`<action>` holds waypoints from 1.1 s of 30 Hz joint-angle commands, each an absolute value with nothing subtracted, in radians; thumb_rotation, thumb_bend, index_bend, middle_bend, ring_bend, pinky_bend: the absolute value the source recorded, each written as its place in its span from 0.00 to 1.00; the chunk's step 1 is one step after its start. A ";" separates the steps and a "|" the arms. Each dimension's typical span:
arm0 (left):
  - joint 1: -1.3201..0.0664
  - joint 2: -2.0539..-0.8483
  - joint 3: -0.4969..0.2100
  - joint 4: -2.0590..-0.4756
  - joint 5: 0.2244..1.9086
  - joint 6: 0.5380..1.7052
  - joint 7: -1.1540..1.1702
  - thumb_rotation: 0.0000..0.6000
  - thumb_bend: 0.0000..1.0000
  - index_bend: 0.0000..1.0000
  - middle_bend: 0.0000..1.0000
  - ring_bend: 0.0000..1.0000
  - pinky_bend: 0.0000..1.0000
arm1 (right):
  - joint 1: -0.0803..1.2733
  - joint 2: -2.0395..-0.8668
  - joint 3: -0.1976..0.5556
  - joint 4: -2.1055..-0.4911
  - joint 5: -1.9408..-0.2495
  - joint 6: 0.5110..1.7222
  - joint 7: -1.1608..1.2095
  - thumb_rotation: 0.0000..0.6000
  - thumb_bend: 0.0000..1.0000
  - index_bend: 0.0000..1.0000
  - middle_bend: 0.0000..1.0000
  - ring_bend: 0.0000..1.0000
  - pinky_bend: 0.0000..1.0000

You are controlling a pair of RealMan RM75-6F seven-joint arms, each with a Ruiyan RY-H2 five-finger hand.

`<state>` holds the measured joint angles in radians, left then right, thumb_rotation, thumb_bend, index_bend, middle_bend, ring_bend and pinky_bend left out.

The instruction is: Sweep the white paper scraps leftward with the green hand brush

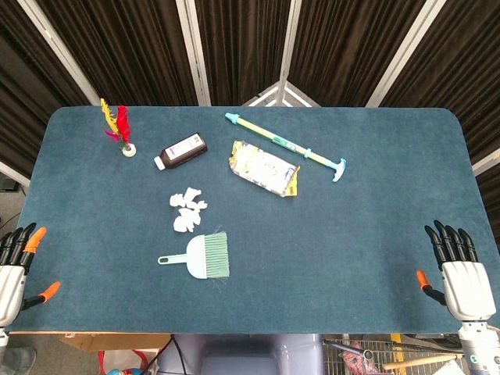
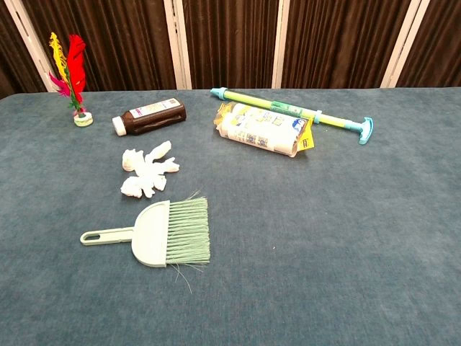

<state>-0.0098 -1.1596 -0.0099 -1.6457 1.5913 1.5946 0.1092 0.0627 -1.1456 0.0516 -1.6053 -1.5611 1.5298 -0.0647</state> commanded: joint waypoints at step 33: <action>-0.262 -1.381 -0.144 -1.899 1.174 1.237 0.638 1.00 0.30 0.45 1.00 1.00 1.00 | 0.064 -1.140 0.051 -1.613 -1.558 1.523 -0.036 1.00 0.38 0.00 0.00 0.00 0.00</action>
<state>-0.2134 -1.3205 -0.1115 -1.8641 1.2681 1.2844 0.5551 0.0639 -1.1397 0.0513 -1.6131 -1.5580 1.5229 -0.0359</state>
